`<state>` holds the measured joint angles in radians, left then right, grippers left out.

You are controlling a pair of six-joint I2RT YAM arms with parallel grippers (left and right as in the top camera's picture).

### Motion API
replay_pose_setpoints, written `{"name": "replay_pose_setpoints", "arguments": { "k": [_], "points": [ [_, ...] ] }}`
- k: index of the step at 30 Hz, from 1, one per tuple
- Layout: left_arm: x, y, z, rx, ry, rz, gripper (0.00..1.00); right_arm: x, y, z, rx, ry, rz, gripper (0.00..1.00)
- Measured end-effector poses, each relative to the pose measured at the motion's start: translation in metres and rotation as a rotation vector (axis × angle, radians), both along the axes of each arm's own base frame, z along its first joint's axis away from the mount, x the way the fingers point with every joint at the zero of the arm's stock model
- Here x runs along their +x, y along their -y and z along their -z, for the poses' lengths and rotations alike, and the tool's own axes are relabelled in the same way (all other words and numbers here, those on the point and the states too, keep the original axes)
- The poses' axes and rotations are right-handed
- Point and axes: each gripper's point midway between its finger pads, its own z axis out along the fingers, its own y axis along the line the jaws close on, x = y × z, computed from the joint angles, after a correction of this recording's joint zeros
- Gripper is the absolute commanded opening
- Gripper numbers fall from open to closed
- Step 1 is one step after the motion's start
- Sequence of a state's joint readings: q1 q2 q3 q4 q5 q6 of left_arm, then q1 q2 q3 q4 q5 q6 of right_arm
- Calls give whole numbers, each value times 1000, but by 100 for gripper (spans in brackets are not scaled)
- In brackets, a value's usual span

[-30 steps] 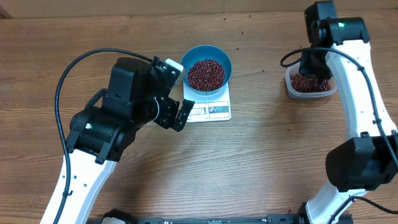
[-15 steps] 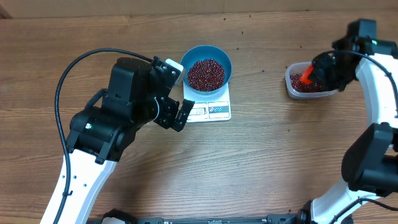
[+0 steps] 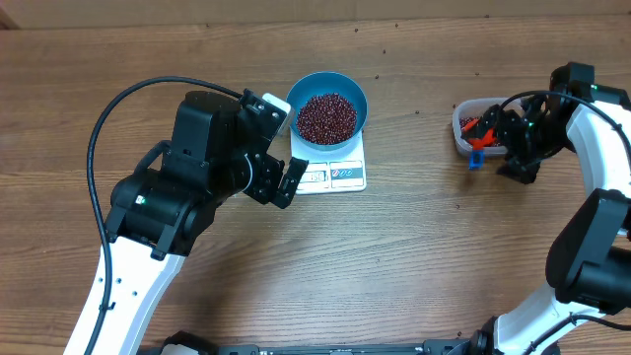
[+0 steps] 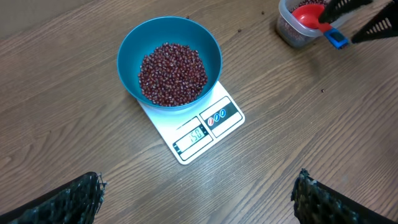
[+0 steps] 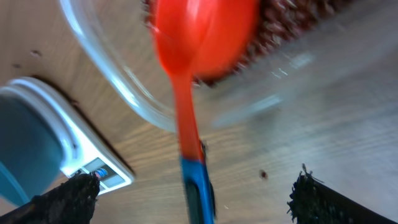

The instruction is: Scoop item into bowl and weigh 150g on scale

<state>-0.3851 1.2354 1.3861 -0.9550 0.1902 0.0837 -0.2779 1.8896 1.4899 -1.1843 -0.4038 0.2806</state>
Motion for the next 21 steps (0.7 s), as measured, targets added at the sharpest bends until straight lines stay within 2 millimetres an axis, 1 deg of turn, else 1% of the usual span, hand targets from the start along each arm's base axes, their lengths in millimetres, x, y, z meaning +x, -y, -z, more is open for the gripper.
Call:
{"name": "replay_pose_setpoints", "arguments": {
  "k": [3, 5, 6, 8, 10, 13, 14, 15, 18, 19, 21],
  "points": [
    [0, 0, 0, 0, 0, 0, 100, -13, 3, 2, -21, -57, 5, 100],
    [0, 0, 0, 0, 0, 0, 99, -18, 5, 0, -33, -68, 0, 100],
    [0, 0, 0, 0, 0, 0, 100, -21, 5, -5, -40, -67, -7, 100],
    [0, 0, 0, 0, 0, 0, 100, -27, 4, -21, -55, -43, -27, 100],
    [0, 0, 0, 0, -1, 0, 100, -31, 2, -47, -77, 8, -45, 100],
    [0, 0, 0, 0, 0, 0, 100, -39, -9, -101, -113, 135, -71, 100],
    [0, 0, 0, 0, 0, 0, 100, -41, -16, -124, -122, 203, -72, 100],
    [0, 0, 0, 0, -1, 0, 100, -44, -22, -143, -121, 264, -65, 100],
    [0, 0, 0, 0, 0, 0, 100, -55, -38, -191, -97, 418, -38, 100],
    [0, 0, 0, 0, 0, 0, 100, -61, -42, -203, -88, 452, -28, 100],
    [0, 0, 0, 0, 0, 0, 99, -70, -46, -214, -81, 483, -18, 100]
  ]
}}
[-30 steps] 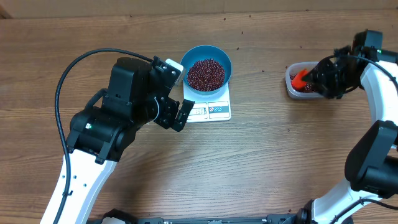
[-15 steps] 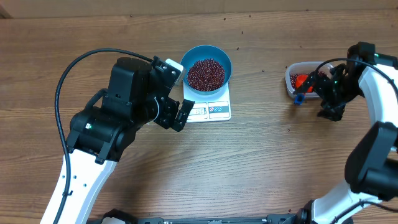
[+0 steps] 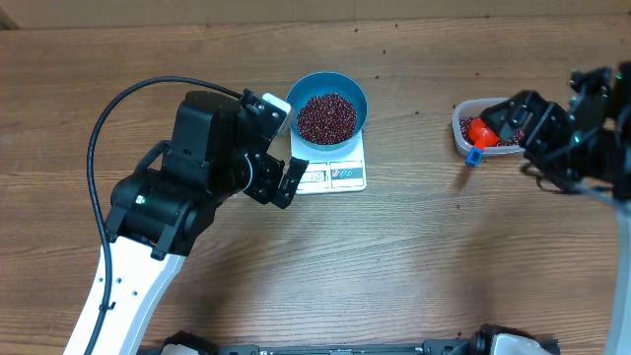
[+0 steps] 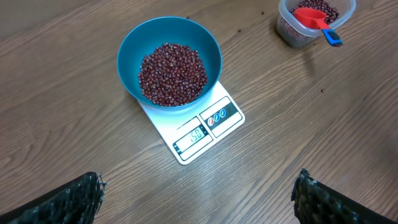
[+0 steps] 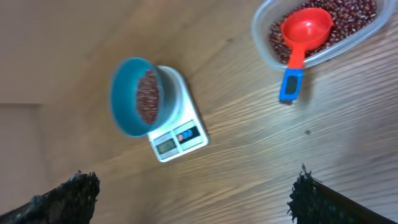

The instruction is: Scoop item into bowl and weigh 150g on scale

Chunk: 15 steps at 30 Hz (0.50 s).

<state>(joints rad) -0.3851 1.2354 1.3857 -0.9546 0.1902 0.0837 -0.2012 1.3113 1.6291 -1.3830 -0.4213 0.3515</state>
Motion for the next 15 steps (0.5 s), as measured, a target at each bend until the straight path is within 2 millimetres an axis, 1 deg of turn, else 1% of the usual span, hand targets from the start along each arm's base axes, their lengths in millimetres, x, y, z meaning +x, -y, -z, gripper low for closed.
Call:
{"name": "replay_pose_setpoints", "arguments": {
  "k": [2, 5, 8, 11, 15],
  "points": [
    [0, 0, 0, 0, 0, 0, 99, -11, -4, -7, -1, 17, -14, 100],
    [0, 0, 0, 0, 0, 0, 100, -23, -7, -8, -2, 6, -29, 100],
    [0, 0, 0, 0, 0, 0, 100, -33, -9, -15, -11, 30, -39, 100],
    [0, 0, 0, 0, 0, 0, 100, -43, -12, -30, -32, 106, -43, 100],
    [0, 0, 0, 0, 0, 0, 99, -42, -11, -63, -121, 340, -44, 100]
  ]
}}
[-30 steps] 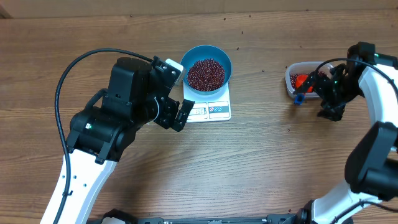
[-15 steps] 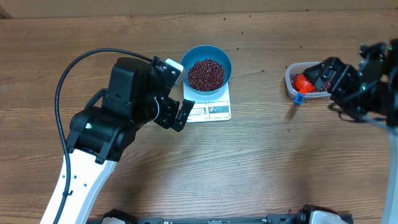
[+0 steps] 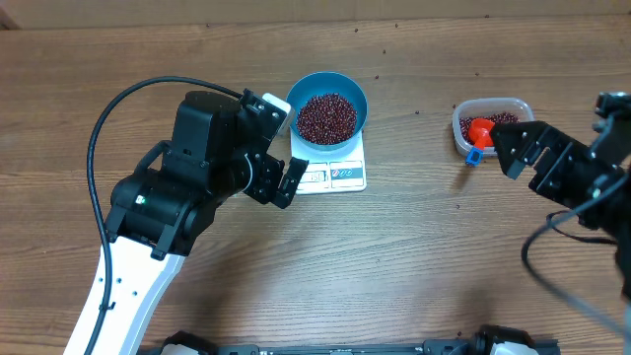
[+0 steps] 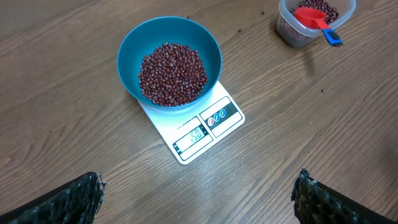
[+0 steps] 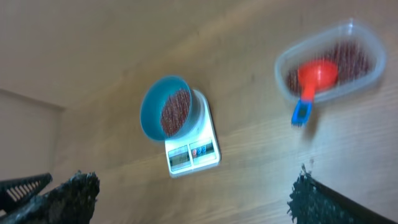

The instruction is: Scoop item into bowl and weigh 150g on scale

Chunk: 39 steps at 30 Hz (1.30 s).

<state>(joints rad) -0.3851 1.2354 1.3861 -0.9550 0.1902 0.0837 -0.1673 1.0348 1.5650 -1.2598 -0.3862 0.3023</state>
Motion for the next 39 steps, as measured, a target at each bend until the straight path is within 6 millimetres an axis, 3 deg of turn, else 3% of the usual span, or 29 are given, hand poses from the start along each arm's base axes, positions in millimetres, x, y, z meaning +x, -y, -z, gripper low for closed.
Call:
{"name": "replay_pose_setpoints", "arguments": {
  "k": [3, 9, 18, 25, 39],
  "points": [
    [0, 0, 0, 0, 1, 0, 99, -4, -1, -9, -70, 159, 12, 100],
    [0, 0, -1, 0, 2, 0, 100, -11, -4, 3, -131, 432, 26, 100],
    [0, 0, -1, -1, 2, 0, 100, -12, -7, 82, -140, 665, 34, 100],
    [0, 0, -1, -1, 2, 0, 99, -11, -1, 133, -152, 683, 72, 100],
    [0, 0, -1, -1, 2, -1, 100, -6, 11, 200, -177, 626, 136, 100]
  ]
}}
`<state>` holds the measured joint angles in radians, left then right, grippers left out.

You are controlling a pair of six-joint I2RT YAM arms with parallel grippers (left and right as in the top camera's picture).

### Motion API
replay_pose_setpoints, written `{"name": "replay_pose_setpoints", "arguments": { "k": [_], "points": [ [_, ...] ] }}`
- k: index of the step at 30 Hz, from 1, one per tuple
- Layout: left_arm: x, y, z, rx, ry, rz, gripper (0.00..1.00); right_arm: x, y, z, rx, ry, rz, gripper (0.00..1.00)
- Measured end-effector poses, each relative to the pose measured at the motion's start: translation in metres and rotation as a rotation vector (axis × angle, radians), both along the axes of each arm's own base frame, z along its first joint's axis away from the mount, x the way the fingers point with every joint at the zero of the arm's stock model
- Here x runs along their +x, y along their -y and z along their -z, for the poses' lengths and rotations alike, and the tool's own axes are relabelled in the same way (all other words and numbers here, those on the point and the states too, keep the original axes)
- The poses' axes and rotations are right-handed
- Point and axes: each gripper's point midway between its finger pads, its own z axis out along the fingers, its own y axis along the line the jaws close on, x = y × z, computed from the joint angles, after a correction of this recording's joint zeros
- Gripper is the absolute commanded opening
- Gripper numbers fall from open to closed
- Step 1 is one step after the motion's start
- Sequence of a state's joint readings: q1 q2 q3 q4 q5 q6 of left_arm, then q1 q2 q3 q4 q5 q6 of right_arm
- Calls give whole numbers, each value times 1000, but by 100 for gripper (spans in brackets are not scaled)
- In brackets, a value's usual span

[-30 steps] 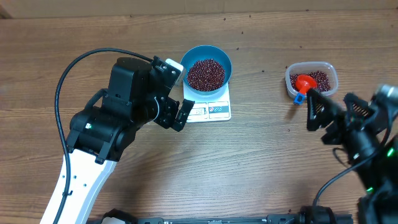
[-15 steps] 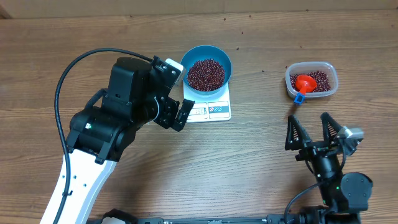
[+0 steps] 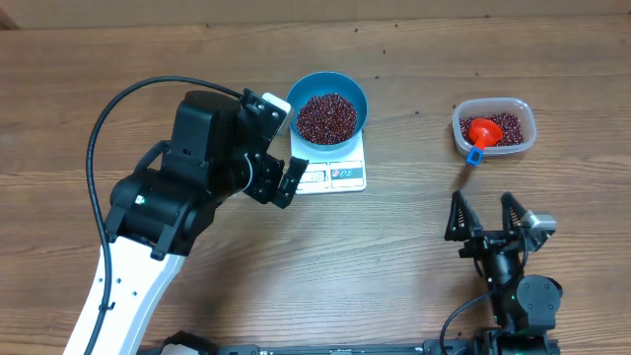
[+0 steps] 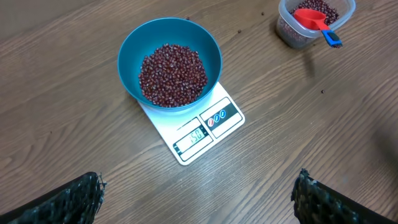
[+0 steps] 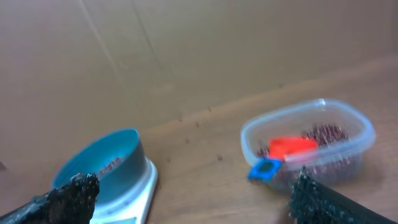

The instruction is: Scoop item into bowl and weigh 150g on scale

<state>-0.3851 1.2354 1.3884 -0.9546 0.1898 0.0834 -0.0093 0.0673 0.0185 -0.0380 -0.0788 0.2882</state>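
Note:
A blue bowl (image 3: 328,108) heaped with dark red beans rests on a white scale (image 3: 330,174); the left wrist view shows the bowl (image 4: 170,62) and the scale (image 4: 199,131) with a lit display. A clear tub (image 3: 494,127) of beans at the right holds a red scoop (image 3: 480,133) with a blue handle, seen too in the right wrist view (image 5: 291,146). My left gripper (image 3: 279,178) hangs open just left of the scale. My right gripper (image 3: 484,217) is open near the front edge, well short of the tub.
A few stray beans lie on the wooden table (image 3: 414,59) near the back. A black cable (image 3: 108,118) loops above the left arm. A brown cardboard wall (image 5: 186,50) rises behind the table.
My right arm has drawn back from beside the tub to the table's front edge, with its gripper still open. The left arm, bowl, scale and scoop are unchanged.
My right gripper stood open at the tub, close on the scoop's handle. It was then clear of the tub with the scoop left lying in the beans, then farther off, and now down by the front edge. The left arm stayed still.

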Motion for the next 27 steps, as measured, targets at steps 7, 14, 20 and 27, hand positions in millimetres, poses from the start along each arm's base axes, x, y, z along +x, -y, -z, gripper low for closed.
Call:
{"name": "replay_pose_setpoints", "arguments": {
  "k": [7, 14, 20, 27],
  "points": [
    [0, 0, 0, 0, -1, 0, 99, -4, -1, -3, 15, 15, -5, 100],
    [0, 0, 0, 0, 0, 0, 99, -4, -1, -3, 22, 13, -5, 100],
    [0, 0, 0, 0, 0, 0, 100, -4, -1, -3, 25, 13, -5, 100],
    [-1, 0, 1, 2, -6, 0, 100, -4, -1, -3, 26, 12, -5, 100]
  ]
}}
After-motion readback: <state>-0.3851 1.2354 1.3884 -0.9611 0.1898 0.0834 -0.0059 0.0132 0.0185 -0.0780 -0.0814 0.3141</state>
